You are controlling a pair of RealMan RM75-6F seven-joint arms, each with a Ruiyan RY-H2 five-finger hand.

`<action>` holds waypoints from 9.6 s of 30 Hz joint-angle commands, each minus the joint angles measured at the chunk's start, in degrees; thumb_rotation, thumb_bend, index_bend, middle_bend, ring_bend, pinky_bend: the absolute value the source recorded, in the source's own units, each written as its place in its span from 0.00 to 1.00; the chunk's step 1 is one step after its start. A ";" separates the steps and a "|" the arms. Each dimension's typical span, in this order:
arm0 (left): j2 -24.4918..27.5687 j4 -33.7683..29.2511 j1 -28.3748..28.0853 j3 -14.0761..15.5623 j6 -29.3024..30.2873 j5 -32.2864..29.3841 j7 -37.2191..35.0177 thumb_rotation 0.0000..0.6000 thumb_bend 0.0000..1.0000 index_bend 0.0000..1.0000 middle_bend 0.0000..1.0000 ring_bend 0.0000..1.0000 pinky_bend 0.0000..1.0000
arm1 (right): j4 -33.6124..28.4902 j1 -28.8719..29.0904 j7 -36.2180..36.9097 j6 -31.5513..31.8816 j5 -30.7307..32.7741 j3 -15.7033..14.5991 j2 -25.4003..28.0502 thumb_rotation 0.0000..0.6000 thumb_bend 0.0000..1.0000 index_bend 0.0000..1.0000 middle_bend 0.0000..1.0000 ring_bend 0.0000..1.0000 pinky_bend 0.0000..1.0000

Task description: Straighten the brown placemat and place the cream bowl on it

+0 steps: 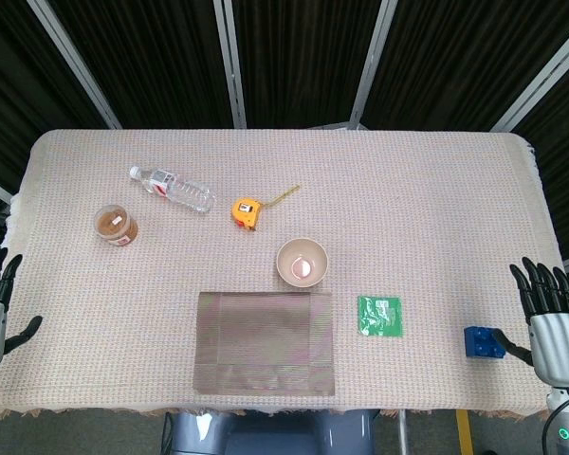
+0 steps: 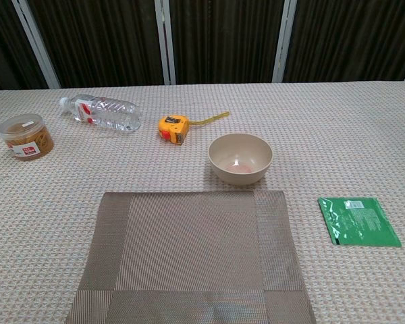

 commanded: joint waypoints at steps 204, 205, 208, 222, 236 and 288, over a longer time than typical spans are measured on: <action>-30.16 30.71 -14.40 18.65 -14.54 24.85 -13.52 1.00 0.54 0.56 0.00 0.00 0.00 | 1.41 1.88 12.26 -12.25 -0.23 2.97 1.73 1.00 0.18 0.00 0.00 0.00 0.00; -30.22 30.73 -14.41 18.68 -14.63 24.76 -13.48 1.00 0.54 0.56 0.00 0.00 0.00 | 1.42 1.85 12.28 -12.22 -0.24 3.00 1.74 1.00 0.18 0.00 0.00 0.00 0.00; -30.36 30.82 -14.44 18.72 -14.63 24.61 -13.42 1.00 0.54 0.58 0.00 0.00 0.00 | 1.42 1.80 12.34 -12.19 -0.34 3.03 1.74 1.00 0.18 0.00 0.00 0.00 0.00; -29.05 24.39 -17.11 15.27 -15.32 20.83 -20.94 1.00 0.58 0.61 0.00 0.00 0.00 | 1.55 1.67 12.74 -12.13 -0.83 3.10 1.71 1.00 0.18 0.00 0.00 0.00 0.00; -19.56 8.01 -32.51 -8.10 -34.30 -2.82 -25.64 1.00 0.60 0.61 0.00 0.00 0.00 | 1.54 2.00 13.67 -13.34 0.36 3.71 1.72 1.00 0.18 0.00 0.00 0.00 0.00; 3.51 -12.04 -7.25 1.13 -3.84 -8.48 0.93 1.00 0.41 0.00 0.00 0.00 0.00 | -7.65 18.82 4.29 -35.00 -20.05 -3.72 -0.09 1.00 0.18 0.04 0.00 0.00 0.00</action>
